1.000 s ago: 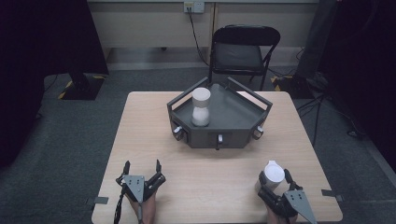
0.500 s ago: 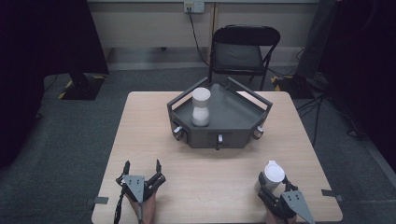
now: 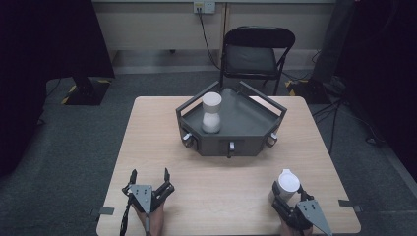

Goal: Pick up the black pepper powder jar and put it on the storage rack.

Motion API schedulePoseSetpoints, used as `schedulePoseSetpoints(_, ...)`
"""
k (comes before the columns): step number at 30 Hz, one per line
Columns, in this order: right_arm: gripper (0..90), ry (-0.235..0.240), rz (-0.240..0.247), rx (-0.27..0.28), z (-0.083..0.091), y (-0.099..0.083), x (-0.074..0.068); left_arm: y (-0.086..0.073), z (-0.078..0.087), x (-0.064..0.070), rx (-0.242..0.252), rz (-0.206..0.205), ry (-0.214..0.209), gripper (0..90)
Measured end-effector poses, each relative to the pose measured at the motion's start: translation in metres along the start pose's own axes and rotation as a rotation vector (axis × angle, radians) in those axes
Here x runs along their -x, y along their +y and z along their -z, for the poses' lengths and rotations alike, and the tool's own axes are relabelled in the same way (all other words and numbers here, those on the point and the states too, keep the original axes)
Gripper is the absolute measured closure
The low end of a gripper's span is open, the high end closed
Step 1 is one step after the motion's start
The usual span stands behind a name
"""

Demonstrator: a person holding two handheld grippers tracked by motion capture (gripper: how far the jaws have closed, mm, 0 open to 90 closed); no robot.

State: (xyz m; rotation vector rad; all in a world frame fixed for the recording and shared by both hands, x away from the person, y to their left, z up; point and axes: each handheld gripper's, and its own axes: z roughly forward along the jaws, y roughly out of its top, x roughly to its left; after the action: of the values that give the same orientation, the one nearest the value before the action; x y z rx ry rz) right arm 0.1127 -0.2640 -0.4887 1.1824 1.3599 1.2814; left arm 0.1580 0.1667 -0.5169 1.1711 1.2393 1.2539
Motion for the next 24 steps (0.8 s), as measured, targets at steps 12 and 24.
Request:
schedulePoseSetpoints(12, 30.2, 0.014, 0.000, -0.005, 0.001, 0.004, 0.004, 0.000, 0.000, 0.000, 0.000, 0.000, 0.000, 0.1)
schedulePoseSetpoints(24, 30.2, 0.047, -0.004, -0.017, -0.001, 0.013, 0.011, 0.000, 0.000, -0.001, 0.000, 0.001, -0.006, 0.1)
